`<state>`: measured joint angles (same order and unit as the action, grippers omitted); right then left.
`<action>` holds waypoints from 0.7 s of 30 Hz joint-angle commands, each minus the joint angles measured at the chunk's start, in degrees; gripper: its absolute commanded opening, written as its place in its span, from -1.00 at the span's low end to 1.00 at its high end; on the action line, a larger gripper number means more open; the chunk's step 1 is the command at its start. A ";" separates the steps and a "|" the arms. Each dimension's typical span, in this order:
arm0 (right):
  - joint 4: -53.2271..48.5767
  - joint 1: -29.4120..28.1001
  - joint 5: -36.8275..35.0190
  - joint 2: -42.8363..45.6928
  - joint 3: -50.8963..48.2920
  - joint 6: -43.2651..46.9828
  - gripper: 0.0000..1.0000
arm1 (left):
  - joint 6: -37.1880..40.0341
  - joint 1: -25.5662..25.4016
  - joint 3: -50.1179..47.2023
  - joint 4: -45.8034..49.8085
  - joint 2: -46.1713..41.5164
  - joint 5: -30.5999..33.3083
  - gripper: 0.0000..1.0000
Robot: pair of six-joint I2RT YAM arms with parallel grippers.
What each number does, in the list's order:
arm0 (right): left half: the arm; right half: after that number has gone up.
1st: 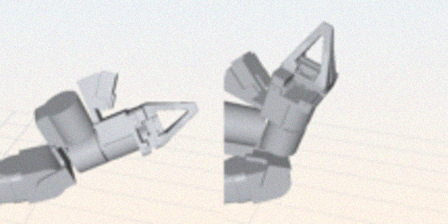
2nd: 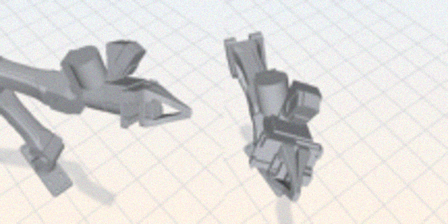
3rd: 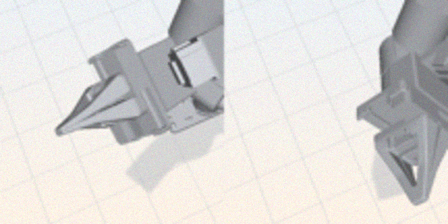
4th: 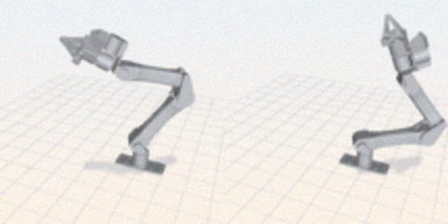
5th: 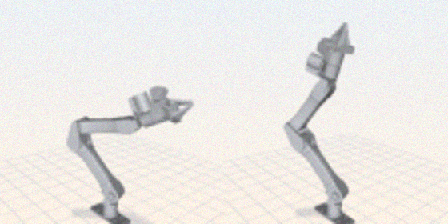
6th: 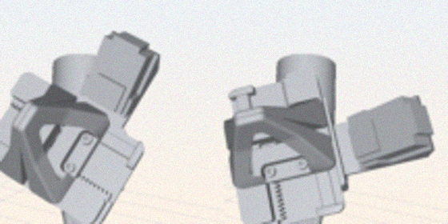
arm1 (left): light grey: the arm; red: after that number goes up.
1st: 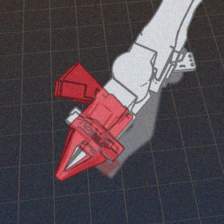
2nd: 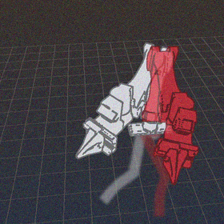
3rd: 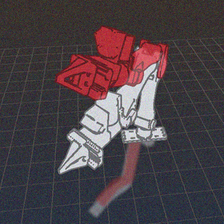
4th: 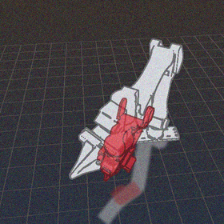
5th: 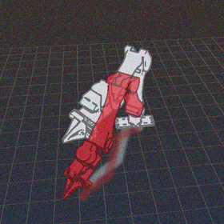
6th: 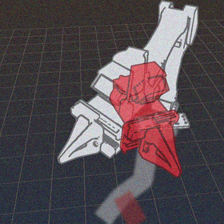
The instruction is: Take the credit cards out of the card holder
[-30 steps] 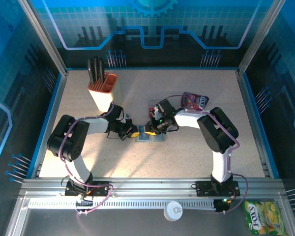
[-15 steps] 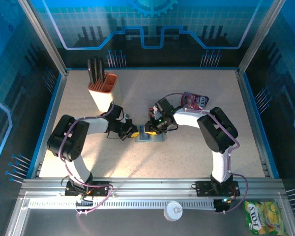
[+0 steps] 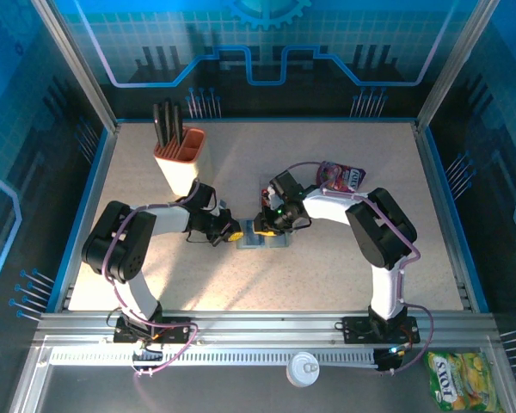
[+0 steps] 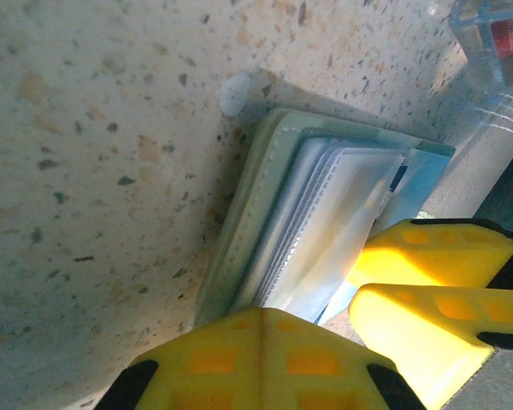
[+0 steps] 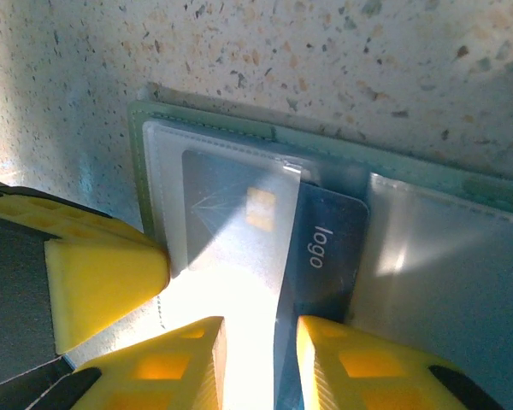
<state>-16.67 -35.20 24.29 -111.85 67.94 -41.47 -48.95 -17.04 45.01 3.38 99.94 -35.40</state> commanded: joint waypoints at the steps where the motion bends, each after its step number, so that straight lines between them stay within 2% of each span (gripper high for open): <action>1: -2.71 -0.70 -1.34 1.78 0.51 0.87 -0.39 | 2.00 0.51 2.08 4.26 -1.96 0.22 -0.91; 13: -0.23 -0.23 -1.00 3.74 -1.09 0.52 -0.38 | 2.19 0.00 4.95 6.64 -3.17 -0.46 -0.91; 21: 0.71 0.65 -1.22 5.27 -3.06 0.25 -0.38 | 1.86 -2.59 6.89 6.82 -1.21 -0.07 -0.94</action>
<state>-15.97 -35.07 23.94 -108.29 65.89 -41.50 -47.66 -18.52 50.04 8.36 98.02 -35.24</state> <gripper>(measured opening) 0.308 0.051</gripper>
